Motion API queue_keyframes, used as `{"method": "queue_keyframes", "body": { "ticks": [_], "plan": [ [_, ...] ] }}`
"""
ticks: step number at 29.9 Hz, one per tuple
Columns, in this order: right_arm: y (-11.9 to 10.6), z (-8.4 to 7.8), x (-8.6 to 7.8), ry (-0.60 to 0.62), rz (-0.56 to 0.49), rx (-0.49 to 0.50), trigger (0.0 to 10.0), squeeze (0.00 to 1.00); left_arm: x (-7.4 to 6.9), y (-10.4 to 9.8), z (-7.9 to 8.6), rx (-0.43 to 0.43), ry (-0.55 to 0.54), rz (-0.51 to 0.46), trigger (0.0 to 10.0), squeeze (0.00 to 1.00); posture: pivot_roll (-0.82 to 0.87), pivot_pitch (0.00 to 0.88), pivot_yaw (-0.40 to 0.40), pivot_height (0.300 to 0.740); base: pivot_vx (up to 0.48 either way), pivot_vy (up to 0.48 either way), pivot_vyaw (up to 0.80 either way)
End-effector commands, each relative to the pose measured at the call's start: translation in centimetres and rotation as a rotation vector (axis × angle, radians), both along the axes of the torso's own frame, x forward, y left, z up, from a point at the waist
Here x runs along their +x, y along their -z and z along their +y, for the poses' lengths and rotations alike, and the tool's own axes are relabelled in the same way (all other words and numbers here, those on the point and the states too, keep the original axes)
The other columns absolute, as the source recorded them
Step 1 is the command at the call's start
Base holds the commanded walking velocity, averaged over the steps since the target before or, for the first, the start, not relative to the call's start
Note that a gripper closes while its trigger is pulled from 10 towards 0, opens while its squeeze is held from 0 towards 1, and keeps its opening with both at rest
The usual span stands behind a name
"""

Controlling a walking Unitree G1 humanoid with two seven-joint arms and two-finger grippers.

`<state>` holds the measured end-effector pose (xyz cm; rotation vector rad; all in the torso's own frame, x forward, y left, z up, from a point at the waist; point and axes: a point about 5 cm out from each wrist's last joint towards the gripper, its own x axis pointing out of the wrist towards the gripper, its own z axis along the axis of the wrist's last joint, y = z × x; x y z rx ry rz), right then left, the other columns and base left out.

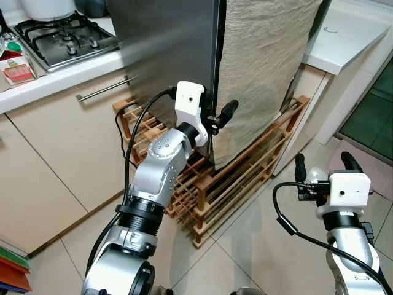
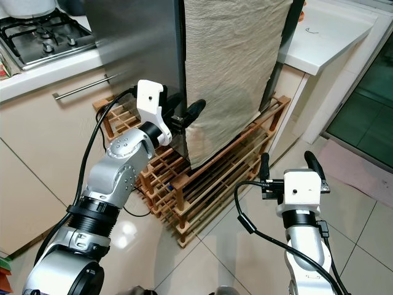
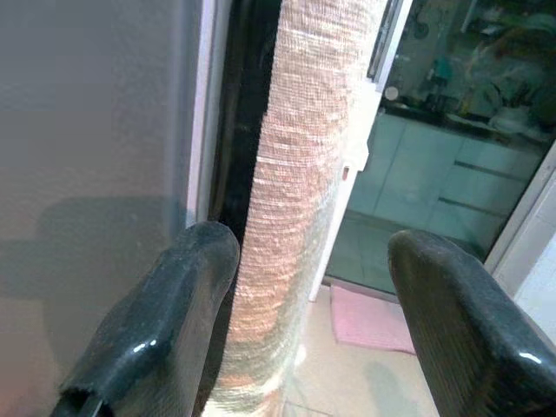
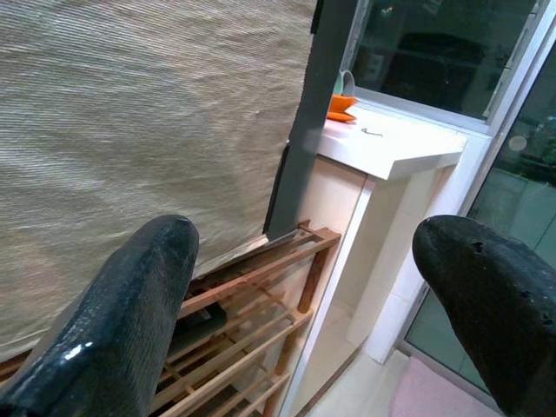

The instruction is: Restocking fridge

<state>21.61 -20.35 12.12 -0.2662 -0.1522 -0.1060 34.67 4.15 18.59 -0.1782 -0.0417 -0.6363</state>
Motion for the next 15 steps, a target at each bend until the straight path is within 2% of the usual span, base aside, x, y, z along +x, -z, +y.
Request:
{"method": "queue_keyframes", "body": {
  "ticks": [1,4,7,12,15],
  "plan": [
    [-0.3,-0.1,-0.1,0.002,-0.011,-0.002,10.0,0.00,0.2,-0.4,-0.4,-0.002,0.017,-0.012,10.0,0.00,-0.22,0.002,0.027,0.740,0.000,0.000,0.00],
    [-0.2,-0.1,0.0,0.001,-0.004,0.006,10.0,0.00,1.0,-0.1,-0.5,0.035,-0.039,0.019,10.0,0.00,-0.22,0.005,0.028,0.740,0.000,0.000,0.00],
    [-0.1,-0.1,-0.1,0.004,0.000,0.013,10.0,0.00,1.6,-0.5,-0.7,0.020,-0.090,0.056,10.0,0.00,-0.23,0.006,0.033,0.740,0.000,0.000,0.00],
    [-0.1,-0.1,-0.1,0.009,0.002,0.019,10.0,0.00,1.9,-0.8,-1.2,-0.027,-0.101,0.099,10.0,0.00,-0.24,0.007,0.037,0.740,0.000,0.000,0.00],
    [0.0,-0.1,-0.1,0.010,0.004,0.020,10.0,0.00,2.0,-0.7,-1.6,-0.021,-0.094,0.116,10.0,0.00,-0.24,0.008,0.039,0.740,0.000,0.000,0.00]
  ]
}}
